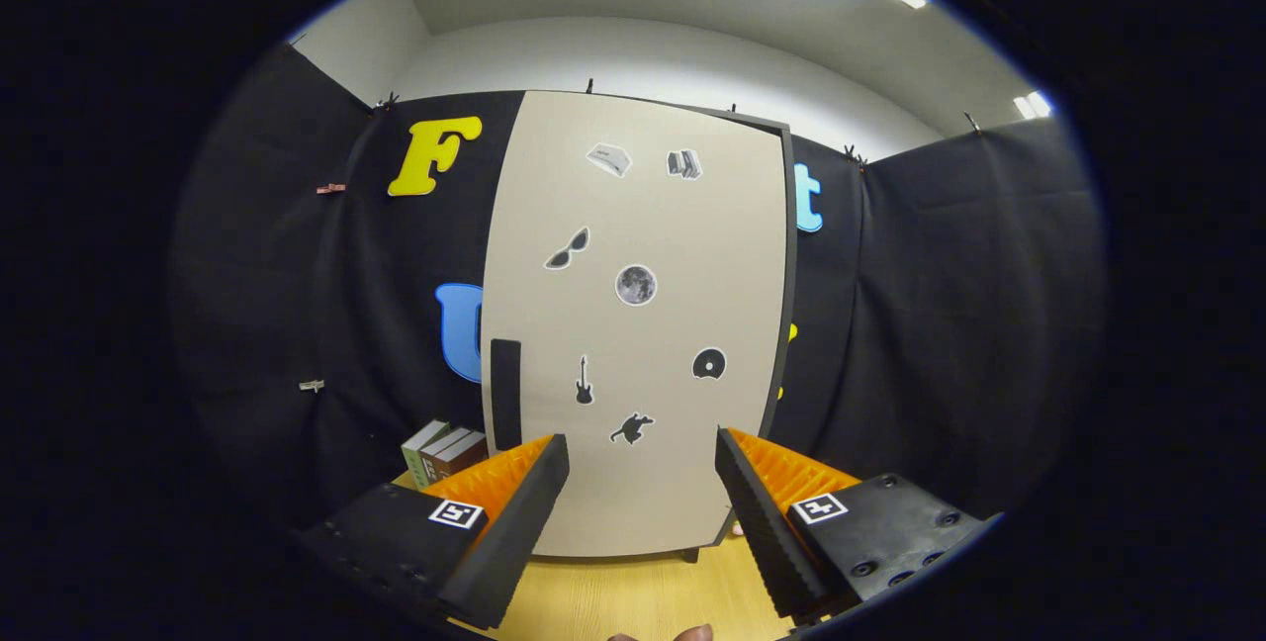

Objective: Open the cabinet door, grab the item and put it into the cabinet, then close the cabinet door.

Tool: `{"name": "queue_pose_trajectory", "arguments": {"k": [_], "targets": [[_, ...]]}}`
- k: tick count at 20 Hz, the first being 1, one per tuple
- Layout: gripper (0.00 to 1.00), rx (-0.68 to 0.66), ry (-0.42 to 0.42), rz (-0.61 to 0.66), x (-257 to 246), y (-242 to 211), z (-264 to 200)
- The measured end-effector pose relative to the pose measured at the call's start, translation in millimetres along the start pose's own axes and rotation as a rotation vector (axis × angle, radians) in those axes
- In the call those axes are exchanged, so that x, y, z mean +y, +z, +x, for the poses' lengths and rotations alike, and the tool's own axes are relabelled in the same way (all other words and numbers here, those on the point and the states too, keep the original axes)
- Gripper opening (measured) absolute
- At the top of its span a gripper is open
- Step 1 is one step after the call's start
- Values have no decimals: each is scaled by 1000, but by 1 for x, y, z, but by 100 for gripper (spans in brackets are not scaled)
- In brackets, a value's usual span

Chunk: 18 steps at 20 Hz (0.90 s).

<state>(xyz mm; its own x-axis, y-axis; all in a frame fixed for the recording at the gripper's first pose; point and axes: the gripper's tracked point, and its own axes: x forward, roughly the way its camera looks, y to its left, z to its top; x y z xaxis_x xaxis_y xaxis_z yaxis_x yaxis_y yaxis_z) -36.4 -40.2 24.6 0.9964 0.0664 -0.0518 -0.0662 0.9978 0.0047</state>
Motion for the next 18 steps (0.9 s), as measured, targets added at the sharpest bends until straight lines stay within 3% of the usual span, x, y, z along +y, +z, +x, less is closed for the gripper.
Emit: {"name": "queue_pose_trajectory", "arguments": {"k": [18], "targets": [[97,3,13,19,9,-4,5]]}}
